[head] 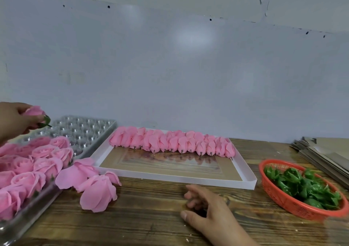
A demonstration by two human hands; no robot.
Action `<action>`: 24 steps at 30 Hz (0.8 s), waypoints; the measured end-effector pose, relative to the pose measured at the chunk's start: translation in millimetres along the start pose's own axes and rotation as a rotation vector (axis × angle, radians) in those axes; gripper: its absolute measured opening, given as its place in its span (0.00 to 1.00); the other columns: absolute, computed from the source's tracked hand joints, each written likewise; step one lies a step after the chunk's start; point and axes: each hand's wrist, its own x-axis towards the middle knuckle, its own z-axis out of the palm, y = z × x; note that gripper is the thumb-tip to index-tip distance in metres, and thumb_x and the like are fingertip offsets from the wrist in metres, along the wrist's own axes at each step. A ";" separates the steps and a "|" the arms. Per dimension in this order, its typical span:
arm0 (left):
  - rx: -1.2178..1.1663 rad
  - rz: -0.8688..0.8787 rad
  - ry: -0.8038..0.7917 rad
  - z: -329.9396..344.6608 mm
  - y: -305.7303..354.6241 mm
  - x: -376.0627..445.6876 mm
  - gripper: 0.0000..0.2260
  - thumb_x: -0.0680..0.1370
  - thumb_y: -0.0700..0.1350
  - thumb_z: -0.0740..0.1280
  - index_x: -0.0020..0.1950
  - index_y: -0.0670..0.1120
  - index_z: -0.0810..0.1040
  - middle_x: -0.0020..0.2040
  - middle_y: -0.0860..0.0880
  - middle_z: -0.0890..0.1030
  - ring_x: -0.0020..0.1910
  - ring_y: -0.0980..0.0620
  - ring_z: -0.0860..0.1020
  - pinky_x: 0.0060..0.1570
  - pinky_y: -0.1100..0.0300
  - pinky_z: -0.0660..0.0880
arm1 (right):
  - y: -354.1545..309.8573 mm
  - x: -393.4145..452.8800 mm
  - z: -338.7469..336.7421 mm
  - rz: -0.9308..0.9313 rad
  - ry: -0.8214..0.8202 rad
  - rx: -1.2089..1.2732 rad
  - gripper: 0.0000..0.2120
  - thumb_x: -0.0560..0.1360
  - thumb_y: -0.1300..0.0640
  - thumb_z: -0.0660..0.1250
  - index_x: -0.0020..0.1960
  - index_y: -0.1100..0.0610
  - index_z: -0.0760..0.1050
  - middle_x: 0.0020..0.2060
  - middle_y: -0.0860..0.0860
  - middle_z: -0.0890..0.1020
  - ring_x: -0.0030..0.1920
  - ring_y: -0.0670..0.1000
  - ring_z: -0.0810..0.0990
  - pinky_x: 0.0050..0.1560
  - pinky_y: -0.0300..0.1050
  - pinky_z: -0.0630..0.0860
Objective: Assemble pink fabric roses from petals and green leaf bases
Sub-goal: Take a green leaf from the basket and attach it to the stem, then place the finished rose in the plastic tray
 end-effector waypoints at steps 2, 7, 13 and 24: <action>0.101 0.011 -0.055 -2.6 7.8 -9.3 0.05 0.72 0.41 0.75 0.45 0.46 0.81 0.38 0.41 0.83 0.36 0.40 0.82 0.37 0.47 0.78 | 1.6 0.4 -0.3 0.001 -0.004 0.005 0.25 0.66 0.57 0.76 0.55 0.39 0.70 0.48 0.48 0.81 0.46 0.43 0.79 0.55 0.41 0.75; 0.278 0.028 -0.071 11.2 10.6 -26.7 0.04 0.71 0.36 0.74 0.42 0.40 0.80 0.33 0.41 0.81 0.33 0.40 0.80 0.38 0.46 0.78 | 3.0 0.9 -1.0 -0.009 -0.017 -0.002 0.25 0.66 0.56 0.76 0.56 0.40 0.70 0.48 0.48 0.81 0.47 0.43 0.79 0.54 0.40 0.75; 0.342 0.114 -0.101 14.8 22.7 -47.8 0.07 0.66 0.32 0.77 0.34 0.37 0.79 0.29 0.36 0.79 0.33 0.35 0.79 0.40 0.39 0.77 | 1.8 1.2 -2.2 -0.009 -0.033 -0.019 0.24 0.66 0.54 0.76 0.56 0.38 0.69 0.49 0.46 0.80 0.48 0.42 0.79 0.55 0.39 0.75; 0.337 0.241 -0.056 12.7 71.2 -57.8 0.11 0.68 0.49 0.73 0.41 0.42 0.78 0.34 0.43 0.78 0.37 0.42 0.77 0.44 0.47 0.75 | 0.1 0.3 -3.2 -0.004 -0.026 -0.030 0.23 0.67 0.57 0.76 0.56 0.42 0.72 0.47 0.47 0.81 0.47 0.42 0.79 0.54 0.38 0.75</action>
